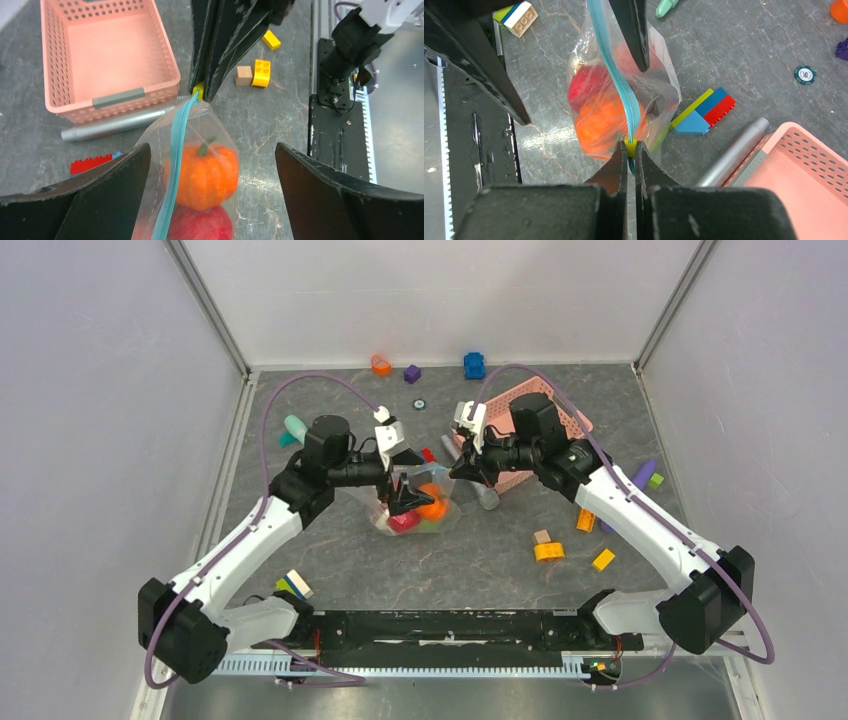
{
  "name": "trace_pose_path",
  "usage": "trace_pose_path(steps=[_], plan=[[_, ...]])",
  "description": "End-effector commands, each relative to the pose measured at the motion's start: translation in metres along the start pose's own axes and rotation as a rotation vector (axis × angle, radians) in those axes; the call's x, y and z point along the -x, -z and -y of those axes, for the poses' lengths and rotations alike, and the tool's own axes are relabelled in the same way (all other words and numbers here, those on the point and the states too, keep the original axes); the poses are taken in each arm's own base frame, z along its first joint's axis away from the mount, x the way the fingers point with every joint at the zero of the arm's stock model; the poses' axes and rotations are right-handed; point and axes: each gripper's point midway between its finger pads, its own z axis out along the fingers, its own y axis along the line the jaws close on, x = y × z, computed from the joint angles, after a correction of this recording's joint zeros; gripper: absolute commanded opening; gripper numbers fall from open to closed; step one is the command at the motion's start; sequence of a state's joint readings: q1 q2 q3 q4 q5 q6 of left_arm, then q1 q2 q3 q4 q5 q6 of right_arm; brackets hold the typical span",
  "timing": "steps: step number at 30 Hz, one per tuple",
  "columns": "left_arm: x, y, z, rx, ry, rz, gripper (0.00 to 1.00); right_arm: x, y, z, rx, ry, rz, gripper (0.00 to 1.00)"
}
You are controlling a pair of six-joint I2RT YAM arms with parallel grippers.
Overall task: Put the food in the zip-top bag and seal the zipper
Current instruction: Zip the zipper food storage bag at the center of the board.
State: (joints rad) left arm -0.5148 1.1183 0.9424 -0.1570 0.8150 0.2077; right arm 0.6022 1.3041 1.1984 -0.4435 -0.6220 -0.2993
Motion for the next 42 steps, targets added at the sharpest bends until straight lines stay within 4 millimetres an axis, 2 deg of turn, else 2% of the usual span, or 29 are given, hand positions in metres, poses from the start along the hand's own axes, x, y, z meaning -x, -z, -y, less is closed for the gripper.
trace_pose_path(steps=[1, 3, 5, 7, 9, 13, 17, 19, 25, 31, 35, 37, 38, 39, 41, 42], plan=[[-0.001, -0.004, -0.018, 0.071, -0.044, -0.035, 1.00, 0.031, 0.007, -0.001, 0.004, 0.034, 0.065, 0.00], [-0.006, -0.005, -0.025, 0.101, -0.042, -0.057, 0.96, 0.031, 0.008, -0.002, 0.007, 0.029, 0.061, 0.00], [-0.010, -0.007, -0.027, 0.095, -0.043, -0.083, 0.84, 0.030, 0.007, -0.003, 0.010, 0.020, 0.055, 0.00], [-0.012, -0.008, -0.029, 0.097, -0.041, -0.100, 0.53, 0.029, 0.008, -0.003, 0.009, 0.021, 0.051, 0.00], [-0.014, -0.008, -0.035, 0.117, -0.035, -0.113, 0.04, 0.024, 0.010, -0.001, -0.007, 0.019, 0.030, 0.00], [-0.016, -0.002, -0.048, 0.215, -0.036, -0.116, 0.02, 0.004, 0.021, 0.015, -0.115, 0.052, -0.079, 0.00], [-0.017, 0.009, -0.057, 0.314, -0.083, -0.095, 0.02, -0.029, 0.043, 0.039, -0.293, 0.052, -0.234, 0.00], [-0.019, 0.014, -0.060, 0.347, -0.102, -0.092, 0.02, -0.038, 0.051, 0.043, -0.338, 0.059, -0.274, 0.00], [-0.028, 0.018, -0.063, 0.373, -0.085, -0.132, 0.02, -0.046, 0.069, 0.048, -0.409, 0.095, -0.311, 0.00], [-0.028, 0.019, -0.060, 0.365, -0.088, -0.136, 0.02, -0.061, 0.076, 0.048, -0.421, 0.117, -0.364, 0.00], [-0.021, 0.014, -0.040, 0.256, -0.055, -0.127, 0.02, -0.047, 0.065, 0.041, -0.350, 0.119, -0.300, 0.04], [-0.015, 0.012, -0.029, 0.207, -0.025, -0.114, 0.02, -0.033, 0.058, 0.036, -0.308, 0.133, -0.235, 0.19], [-0.013, 0.011, -0.026, 0.197, -0.012, -0.105, 0.02, -0.025, 0.056, 0.035, -0.302, 0.143, -0.199, 0.34], [-0.009, 0.011, -0.022, 0.191, 0.004, -0.089, 0.02, -0.017, 0.057, 0.036, -0.315, 0.151, -0.163, 0.56], [-0.004, 0.009, -0.015, 0.173, 0.050, -0.051, 0.02, 0.001, 0.063, 0.039, -0.363, 0.165, -0.080, 0.90], [0.001, 0.009, -0.011, 0.167, 0.073, -0.024, 0.02, 0.015, 0.069, 0.041, -0.404, 0.165, -0.018, 0.98]])
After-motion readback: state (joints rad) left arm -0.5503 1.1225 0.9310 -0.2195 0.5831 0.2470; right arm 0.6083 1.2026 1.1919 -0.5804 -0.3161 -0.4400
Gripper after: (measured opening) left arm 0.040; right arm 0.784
